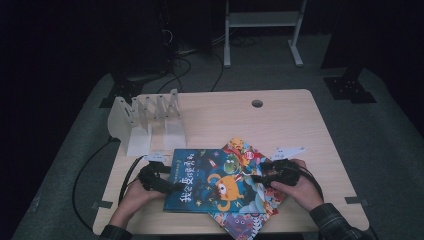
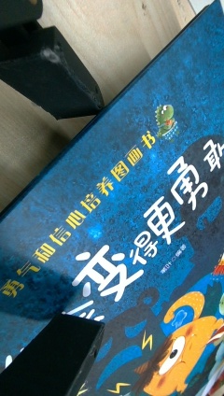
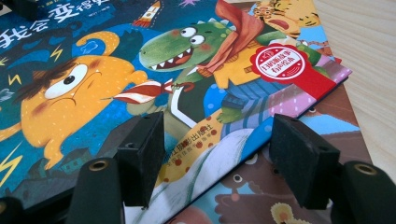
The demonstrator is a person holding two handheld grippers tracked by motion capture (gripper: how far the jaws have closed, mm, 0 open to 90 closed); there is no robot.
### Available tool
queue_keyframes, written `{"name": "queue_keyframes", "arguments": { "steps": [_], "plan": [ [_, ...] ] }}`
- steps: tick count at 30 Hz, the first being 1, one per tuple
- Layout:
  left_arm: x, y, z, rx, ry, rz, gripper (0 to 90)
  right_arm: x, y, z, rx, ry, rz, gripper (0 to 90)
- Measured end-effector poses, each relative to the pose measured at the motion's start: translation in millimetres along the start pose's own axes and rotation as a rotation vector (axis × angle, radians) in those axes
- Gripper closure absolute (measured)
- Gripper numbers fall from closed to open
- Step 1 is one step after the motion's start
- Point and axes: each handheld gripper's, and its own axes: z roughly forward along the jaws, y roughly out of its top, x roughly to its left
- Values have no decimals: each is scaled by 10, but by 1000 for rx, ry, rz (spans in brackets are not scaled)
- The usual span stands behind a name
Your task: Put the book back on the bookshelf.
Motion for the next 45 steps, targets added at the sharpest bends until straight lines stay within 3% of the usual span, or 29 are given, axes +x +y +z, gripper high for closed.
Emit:
{"name": "queue_keyframes", "arguments": {
  "steps": [4,6,17,21,29,38,45],
  "plan": [
    [26,-23,30,-5,-37,-38,0,20,5,-1,0,-6,-9,354],
    [20,-20,40,1,-50,-34,0,27,9,-2,3,-9,-19,353],
    [60,-50,9,14,-61,-67,0,129,29,42,8,14,-42,346],
    [63,-50,28,20,-75,-86,0,156,31,44,2,7,-75,350],
    [49,-18,27,44,-65,-93,0,176,27,50,0,7,-100,313],
    [29,34,11,72,-54,-86,0,169,19,60,3,19,-81,277],
    [-12,92,-46,57,-48,-79,0,167,18,65,4,28,-71,244]
  ]
}}
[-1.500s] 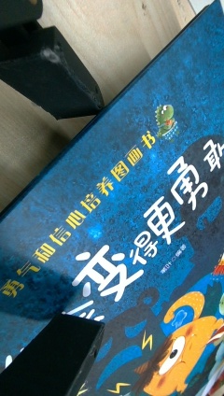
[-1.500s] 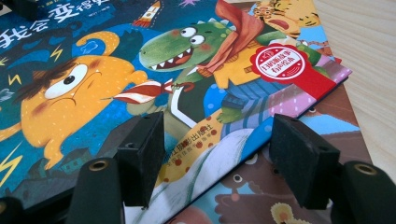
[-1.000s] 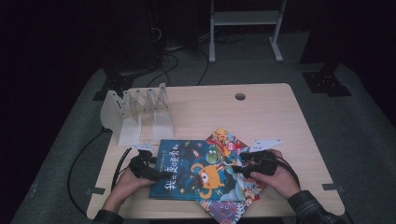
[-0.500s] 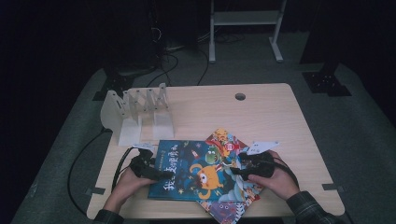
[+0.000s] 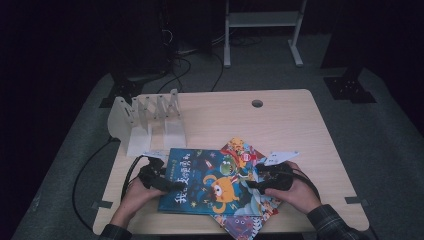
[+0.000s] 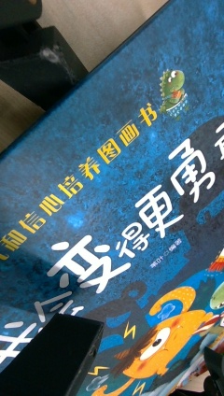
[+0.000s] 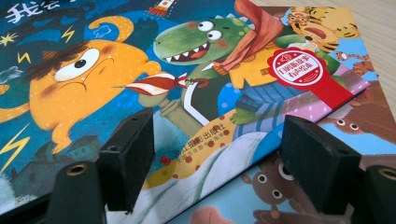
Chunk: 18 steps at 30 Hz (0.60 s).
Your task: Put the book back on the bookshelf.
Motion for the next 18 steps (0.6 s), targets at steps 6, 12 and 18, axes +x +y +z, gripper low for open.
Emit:
{"name": "queue_keyframes", "arguments": {
  "steps": [6,12,18],
  "plan": [
    [-46,53,-81,-39,-6,9,0,-12,-1,0,-4,17,14,217],
    [-100,136,-171,-64,-15,19,0,-25,-2,-2,-5,32,28,201],
    [-148,224,-287,-104,-33,11,19,-41,-3,-4,-7,49,38,185]
  ]
}}
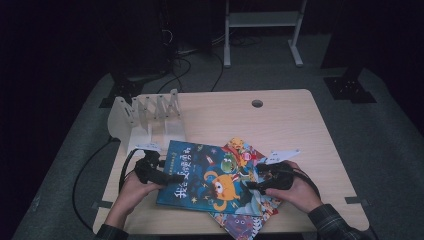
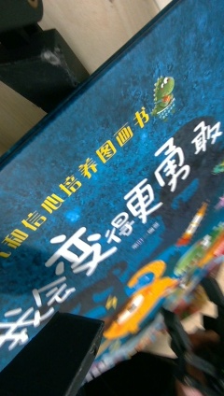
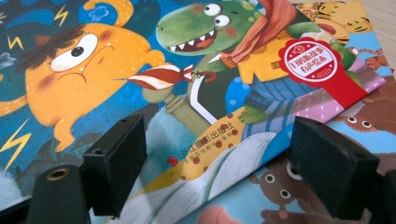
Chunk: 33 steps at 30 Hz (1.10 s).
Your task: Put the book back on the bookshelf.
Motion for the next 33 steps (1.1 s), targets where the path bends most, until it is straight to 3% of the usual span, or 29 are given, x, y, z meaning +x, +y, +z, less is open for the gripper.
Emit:
{"name": "queue_keyframes", "arguments": {
  "steps": [3,12,16,17,18,24,33],
  "plan": [
    [-13,40,-46,-22,-18,-2,55,-20,-1,-9,2,17,6,185],
    [-67,167,-101,-43,-14,26,92,-66,4,-40,30,63,18,214],
    [-71,193,-87,-42,-2,25,91,-131,-19,-96,43,101,4,336],
    [-69,198,-82,-42,0,25,91,-158,-24,-127,57,120,-4,416],
    [-66,203,-79,-43,-2,23,91,-158,-24,-127,57,120,-4,416],
    [-64,233,-63,-50,-4,23,92,-227,-51,-185,77,180,-23,608],
    [-46,229,-48,-45,-3,16,92,-221,-40,-217,102,213,-59,788]
  ]
}}
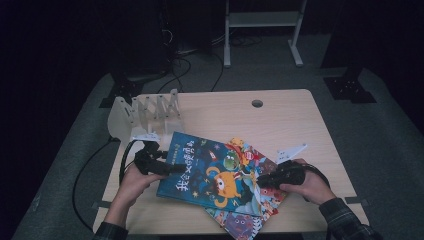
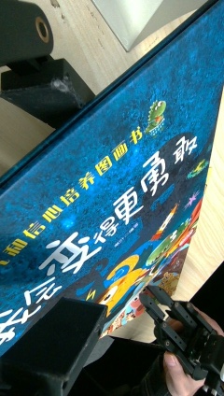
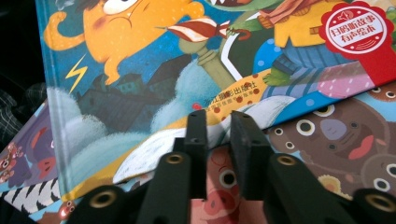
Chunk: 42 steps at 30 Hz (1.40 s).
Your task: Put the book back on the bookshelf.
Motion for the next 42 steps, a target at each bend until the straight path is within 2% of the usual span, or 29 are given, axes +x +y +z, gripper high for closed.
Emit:
{"name": "queue_keyframes", "arguments": {
  "steps": [1,2,3,6,12,15,17,20,24,27,36,42],
  "plan": [
    [3,-2,2,-1,-2,-1,92,5,3,-3,6,-4,-2,820],
    [7,-3,5,1,-5,-1,92,11,4,-1,42,-42,-26,845],
    [9,-5,10,2,-8,-3,92,6,0,-5,38,-49,-31,844],
    [16,-8,22,4,-3,-5,92,13,4,-6,42,-55,-32,850],
    [-10,42,-19,-22,-17,-3,117,34,1,-1,44,-63,-45,867],
    [-49,104,-39,-14,1,8,122,51,4,8,44,-64,-49,874],
    [-56,145,-68,-12,13,12,133,68,8,29,44,-46,-43,874],
    [-56,189,-138,-20,20,9,193,111,25,73,44,-27,-53,874],
    [-67,264,-218,3,9,16,297,158,47,96,55,-39,-70,873],
    [-89,338,-238,38,18,30,343,180,50,99,58,-53,-77,873],
    [-163,543,-262,48,-5,43,447,235,57,115,62,-78,-89,876],
    [-216,720,-319,54,-16,38,519,291,79,166,63,-62,-100,878]
  ]
}}
